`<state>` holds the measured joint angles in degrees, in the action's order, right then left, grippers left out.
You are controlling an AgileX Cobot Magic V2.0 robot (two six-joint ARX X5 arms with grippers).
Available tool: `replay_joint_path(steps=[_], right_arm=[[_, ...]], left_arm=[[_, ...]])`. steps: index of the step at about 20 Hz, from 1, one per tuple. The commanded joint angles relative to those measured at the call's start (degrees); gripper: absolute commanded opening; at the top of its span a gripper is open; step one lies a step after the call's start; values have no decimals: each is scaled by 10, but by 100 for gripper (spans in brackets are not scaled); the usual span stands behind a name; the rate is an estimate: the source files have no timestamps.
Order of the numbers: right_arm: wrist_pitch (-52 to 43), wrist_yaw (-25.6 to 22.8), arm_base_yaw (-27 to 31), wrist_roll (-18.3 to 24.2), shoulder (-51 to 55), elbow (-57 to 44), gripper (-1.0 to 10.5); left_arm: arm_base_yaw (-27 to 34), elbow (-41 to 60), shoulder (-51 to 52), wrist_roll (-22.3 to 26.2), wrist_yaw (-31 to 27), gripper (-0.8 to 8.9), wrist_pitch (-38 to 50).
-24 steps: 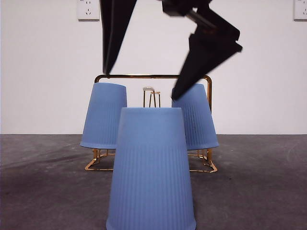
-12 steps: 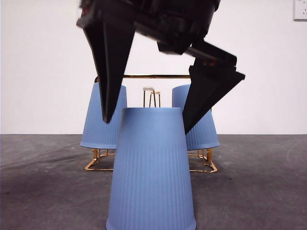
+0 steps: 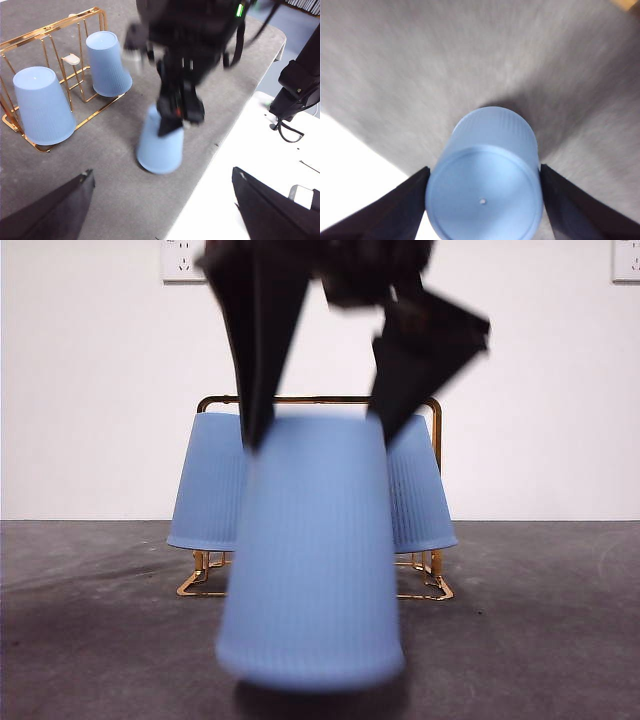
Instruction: Pick the top cup and place it on cupholder, pick up the mid cup and place it on cupholder, last pick the bottom cup and place it on cupholder.
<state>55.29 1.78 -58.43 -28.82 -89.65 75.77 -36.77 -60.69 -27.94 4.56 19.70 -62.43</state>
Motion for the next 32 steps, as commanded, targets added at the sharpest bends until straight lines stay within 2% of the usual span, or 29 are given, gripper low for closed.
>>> replay_joint_path(steps=[1,4,7,10,18,32], right_arm=[[20,-23,-7,0,-6,73,264],[43,-59,-7,10,-6,159,264],[50,-134,-7,20,-6,224,264],[44,-201,-2,44,-6,248,264],[-5,-196,48,82,-25,247,265],[-20,-175,93,108,-129,247,265]], left_arm=[[-4,-4,0,4,3,437,6],[-4,-4,0,4,3,437,5],[-4,-4,0,4,3,437,5],[-4,-4,0,4,3,437,5],[-4,-4,0,4,3,437,6],[-4,-4,0,4,3,437,5]])
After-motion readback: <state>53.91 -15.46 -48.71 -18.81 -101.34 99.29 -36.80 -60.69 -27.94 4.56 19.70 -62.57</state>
